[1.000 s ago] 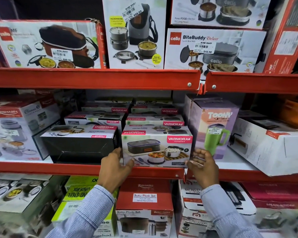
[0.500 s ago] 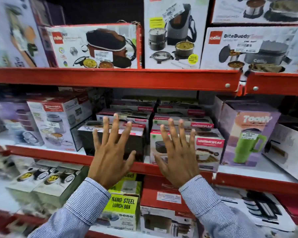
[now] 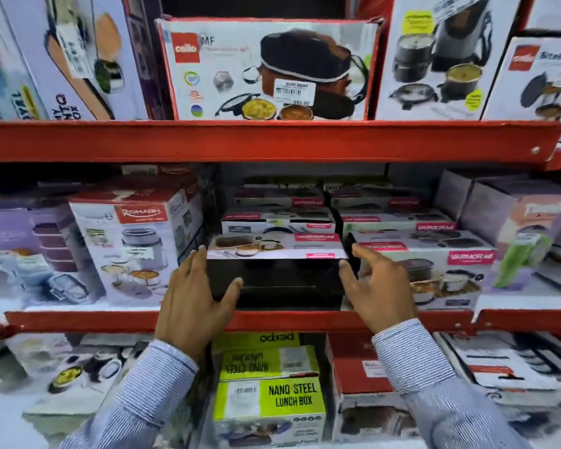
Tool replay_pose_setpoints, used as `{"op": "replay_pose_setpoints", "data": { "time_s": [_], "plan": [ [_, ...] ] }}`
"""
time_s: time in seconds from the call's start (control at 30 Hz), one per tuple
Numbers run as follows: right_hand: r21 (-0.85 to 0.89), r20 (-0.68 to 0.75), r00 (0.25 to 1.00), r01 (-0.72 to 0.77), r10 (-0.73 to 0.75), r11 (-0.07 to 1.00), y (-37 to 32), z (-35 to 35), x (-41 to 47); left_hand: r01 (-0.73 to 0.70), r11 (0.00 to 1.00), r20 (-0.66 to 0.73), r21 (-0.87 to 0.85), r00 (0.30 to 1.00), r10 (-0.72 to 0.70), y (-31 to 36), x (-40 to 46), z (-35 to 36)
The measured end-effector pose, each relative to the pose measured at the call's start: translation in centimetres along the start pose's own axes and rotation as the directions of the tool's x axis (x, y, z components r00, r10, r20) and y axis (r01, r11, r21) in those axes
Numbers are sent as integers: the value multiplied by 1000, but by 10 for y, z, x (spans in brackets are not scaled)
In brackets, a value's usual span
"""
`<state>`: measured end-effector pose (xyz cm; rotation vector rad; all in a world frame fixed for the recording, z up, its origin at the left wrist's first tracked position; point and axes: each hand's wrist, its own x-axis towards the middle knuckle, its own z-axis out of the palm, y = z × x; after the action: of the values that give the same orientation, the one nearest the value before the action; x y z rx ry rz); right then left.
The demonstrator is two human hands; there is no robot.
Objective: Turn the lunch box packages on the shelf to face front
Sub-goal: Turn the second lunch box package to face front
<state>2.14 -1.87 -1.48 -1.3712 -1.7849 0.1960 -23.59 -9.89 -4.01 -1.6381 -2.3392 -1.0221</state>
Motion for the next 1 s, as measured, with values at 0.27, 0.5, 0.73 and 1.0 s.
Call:
{"op": "replay_pose_setpoints", "data": {
  "time_s": [0.27, 0.5, 0.73, 1.0],
  "plan": [
    [68, 92, 979, -189, 182, 980, -17, 10, 7, 322, 892, 261, -317, 934, -244, 2, 26, -9],
    [374, 38, 982, -188, 187, 908, -16, -5, 0, 391, 614, 294, -686, 920, -258, -14, 33, -25],
    [364, 27, 977, -208, 213, 908, -13, 1, -4, 246, 601, 95, -760, 958, -272, -16, 27, -29],
    [141, 34, 985, -173, 170, 975, 4, 30, -8, 185, 729, 70, -659, 980, -186, -34, 23, 10]
  ]
}}
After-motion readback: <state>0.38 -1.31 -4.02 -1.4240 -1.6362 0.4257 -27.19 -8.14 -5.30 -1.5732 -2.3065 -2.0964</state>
